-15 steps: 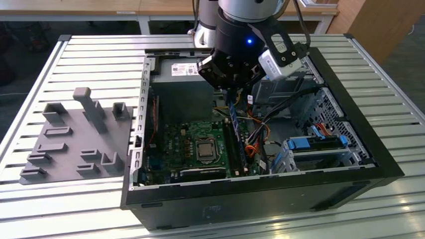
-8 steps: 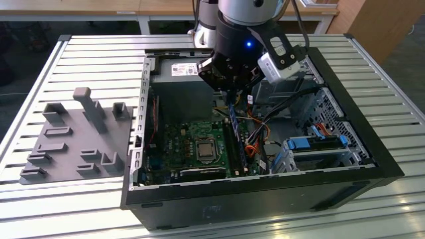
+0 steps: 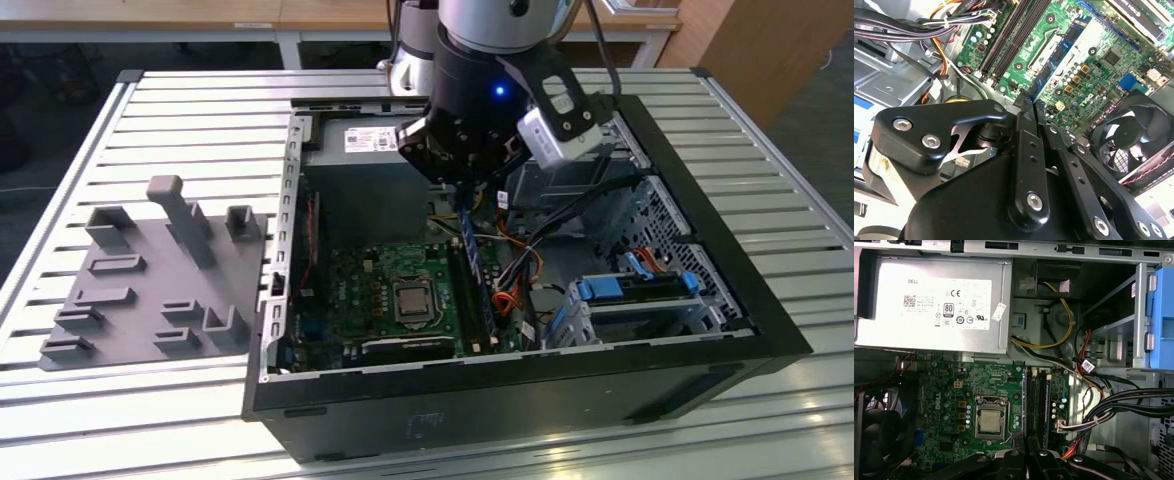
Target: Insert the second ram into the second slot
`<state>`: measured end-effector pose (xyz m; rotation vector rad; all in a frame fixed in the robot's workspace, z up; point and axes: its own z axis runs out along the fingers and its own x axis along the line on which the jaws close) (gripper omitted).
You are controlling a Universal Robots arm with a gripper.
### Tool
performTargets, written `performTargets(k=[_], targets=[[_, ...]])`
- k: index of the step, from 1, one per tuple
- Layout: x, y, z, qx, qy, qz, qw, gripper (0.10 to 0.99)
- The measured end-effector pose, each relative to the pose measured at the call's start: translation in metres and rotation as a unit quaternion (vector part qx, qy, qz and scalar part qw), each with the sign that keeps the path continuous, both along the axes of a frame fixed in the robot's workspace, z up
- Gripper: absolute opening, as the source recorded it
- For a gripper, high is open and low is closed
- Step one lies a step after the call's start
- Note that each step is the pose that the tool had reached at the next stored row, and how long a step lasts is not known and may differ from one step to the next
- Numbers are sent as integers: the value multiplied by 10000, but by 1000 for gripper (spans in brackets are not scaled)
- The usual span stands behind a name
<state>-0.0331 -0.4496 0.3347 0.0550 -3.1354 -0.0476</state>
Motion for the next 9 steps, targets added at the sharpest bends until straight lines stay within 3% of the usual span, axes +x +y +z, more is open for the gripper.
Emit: performTargets(k=[9], targets=[[0, 0, -62, 0, 0, 0, 10000, 137]])
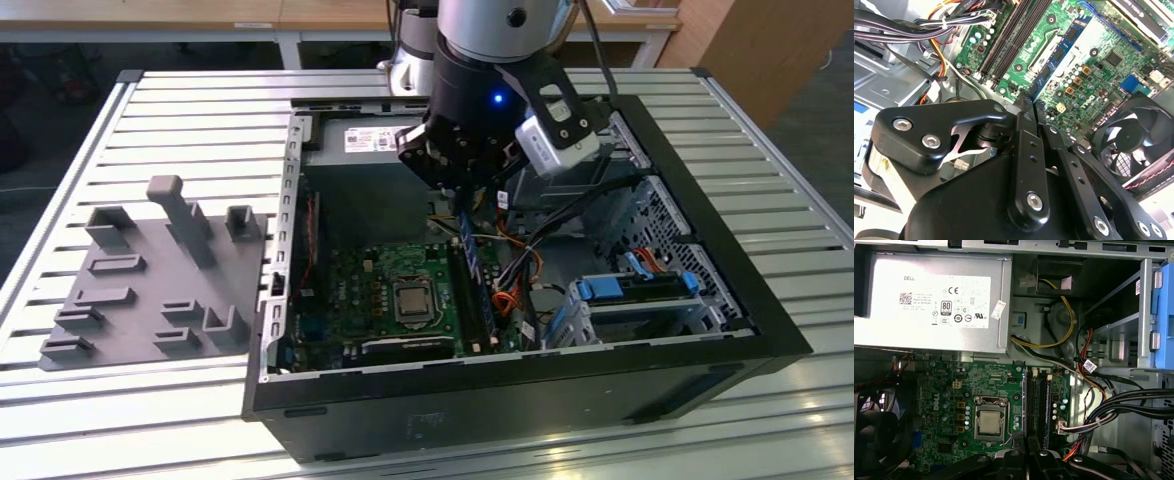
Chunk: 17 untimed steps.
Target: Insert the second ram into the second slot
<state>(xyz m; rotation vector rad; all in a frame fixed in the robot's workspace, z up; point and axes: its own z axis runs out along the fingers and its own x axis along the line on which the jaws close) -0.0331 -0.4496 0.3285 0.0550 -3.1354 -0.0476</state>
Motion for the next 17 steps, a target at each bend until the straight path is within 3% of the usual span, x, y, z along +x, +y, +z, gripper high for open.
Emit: performTargets(k=[17], targets=[[0, 0, -32, 0, 0, 0, 10000, 137]])
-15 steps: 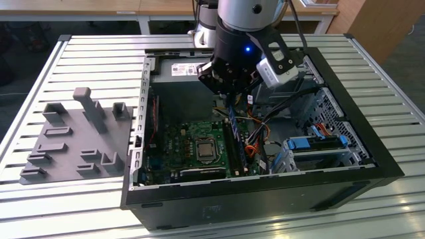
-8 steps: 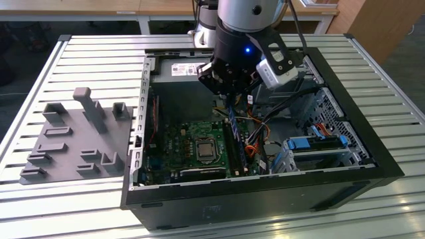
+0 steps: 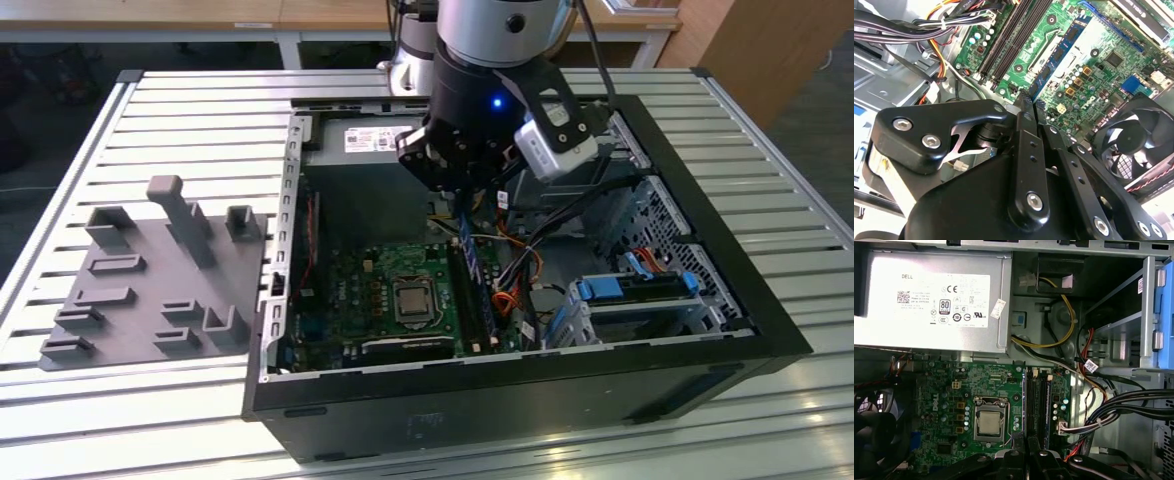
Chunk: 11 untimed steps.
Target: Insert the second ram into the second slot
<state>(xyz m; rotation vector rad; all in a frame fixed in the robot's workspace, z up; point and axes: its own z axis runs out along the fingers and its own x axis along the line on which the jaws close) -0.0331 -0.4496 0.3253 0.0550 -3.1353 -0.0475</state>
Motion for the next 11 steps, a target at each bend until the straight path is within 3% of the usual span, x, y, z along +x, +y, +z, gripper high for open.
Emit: performTargets(k=[11], targets=[[0, 0, -21, 0, 0, 0, 10000, 137]])
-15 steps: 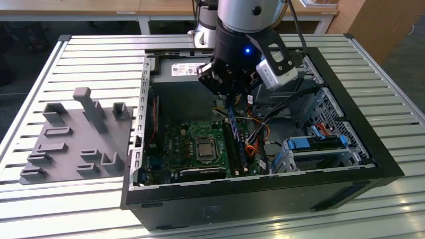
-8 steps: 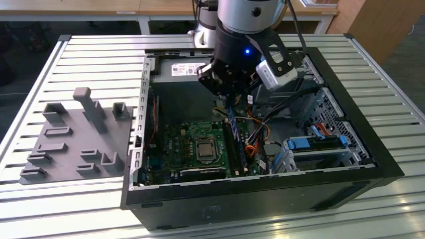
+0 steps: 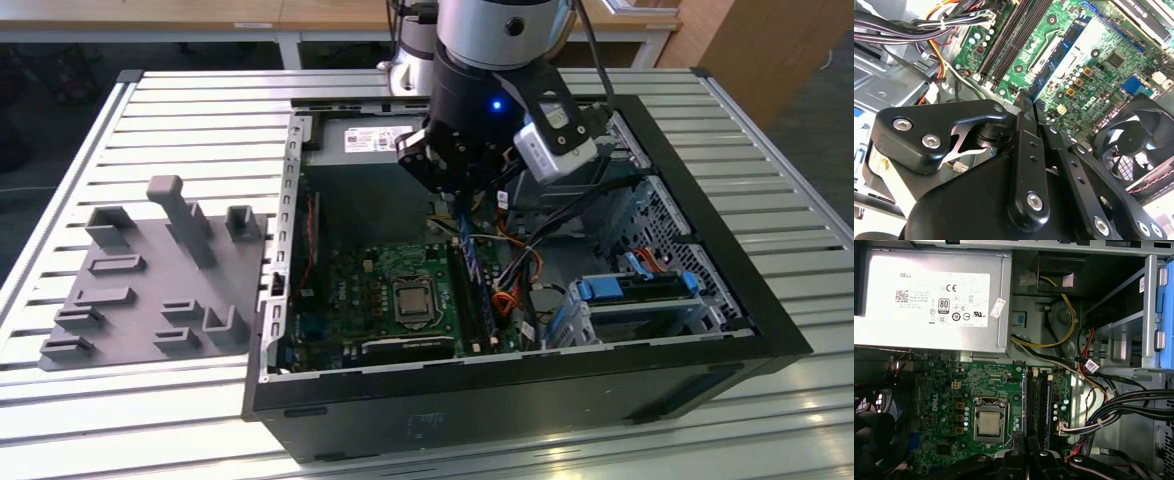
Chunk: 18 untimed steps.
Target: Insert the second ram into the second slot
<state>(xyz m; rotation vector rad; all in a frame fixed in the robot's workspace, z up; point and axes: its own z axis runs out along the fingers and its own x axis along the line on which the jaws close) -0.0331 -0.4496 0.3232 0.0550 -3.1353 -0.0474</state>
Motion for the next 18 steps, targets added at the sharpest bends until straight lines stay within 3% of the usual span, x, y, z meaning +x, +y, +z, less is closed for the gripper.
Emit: performTargets(k=[18], targets=[[0, -4, -50, 0, 3, 0, 10000, 137]])
